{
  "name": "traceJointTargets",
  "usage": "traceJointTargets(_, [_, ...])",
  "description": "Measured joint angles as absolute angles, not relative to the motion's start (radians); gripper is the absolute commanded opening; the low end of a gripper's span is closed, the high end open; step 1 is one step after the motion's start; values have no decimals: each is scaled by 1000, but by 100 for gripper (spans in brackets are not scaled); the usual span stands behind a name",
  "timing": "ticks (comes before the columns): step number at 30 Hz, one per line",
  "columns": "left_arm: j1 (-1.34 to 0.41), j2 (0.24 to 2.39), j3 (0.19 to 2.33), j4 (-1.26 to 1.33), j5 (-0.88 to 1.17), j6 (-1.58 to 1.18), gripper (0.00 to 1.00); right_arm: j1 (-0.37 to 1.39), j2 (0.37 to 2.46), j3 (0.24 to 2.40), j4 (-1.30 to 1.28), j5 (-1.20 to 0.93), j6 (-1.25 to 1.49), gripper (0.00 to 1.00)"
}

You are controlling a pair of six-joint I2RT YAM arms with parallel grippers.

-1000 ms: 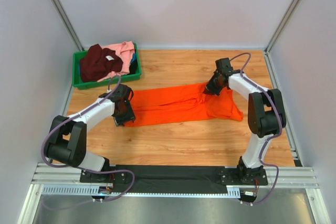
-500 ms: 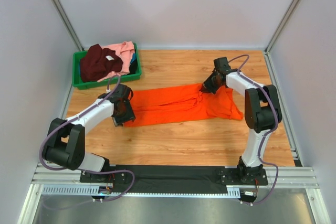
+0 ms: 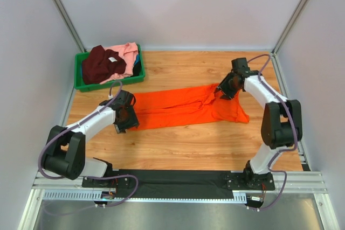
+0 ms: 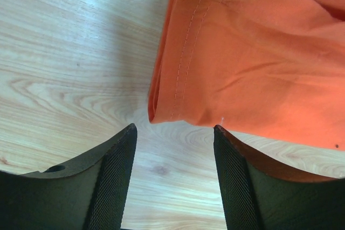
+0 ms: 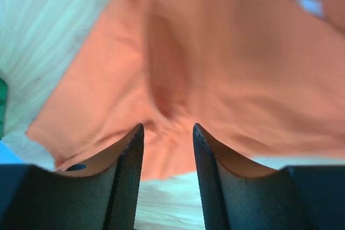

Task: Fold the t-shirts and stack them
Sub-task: Fold the tshirt

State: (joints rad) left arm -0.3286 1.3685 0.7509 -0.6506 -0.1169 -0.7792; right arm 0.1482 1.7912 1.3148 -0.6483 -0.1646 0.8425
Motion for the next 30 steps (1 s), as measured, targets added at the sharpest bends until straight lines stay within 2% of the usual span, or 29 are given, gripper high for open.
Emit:
traceJointTargets(6, [-332,1451,757,-617,-107,-776,60,3,1556,1112,-759,-108,776,43])
traceJointTargets(10, [-332,1480,782,-621,-109,-770,57,-113,1482,959,-793,-67,756,43])
traceJointTargets(13, [-332,1495,797,-624,-114,-765,50,-154,1448,881,-797,-44,747,43])
traceJointTargets(16, [-332,1504,804,-625,-121,-757,39,-168,1412,835,-775,-13,744,43])
traceJointTargets(19, [-332,1507,806,-624,-131,-753,19,-178,1384,804,-716,9,743,43])
traceJointTargets(22, [-332,1508,806,-618,-131,-754,7,-184,1382,798,-671,25,743,43])
traceJointTargets(25, [-332,1508,806,-617,-131,-753,0,-185,1386,798,-629,36,743,42])
traceJointTargets(28, [-332,1507,806,-616,-130,-753,0,-185,1401,797,-592,38,744,41])
traceJointTargets(30, [-332,1507,806,-616,-130,-753,0,-185,1416,789,-566,38,744,36])
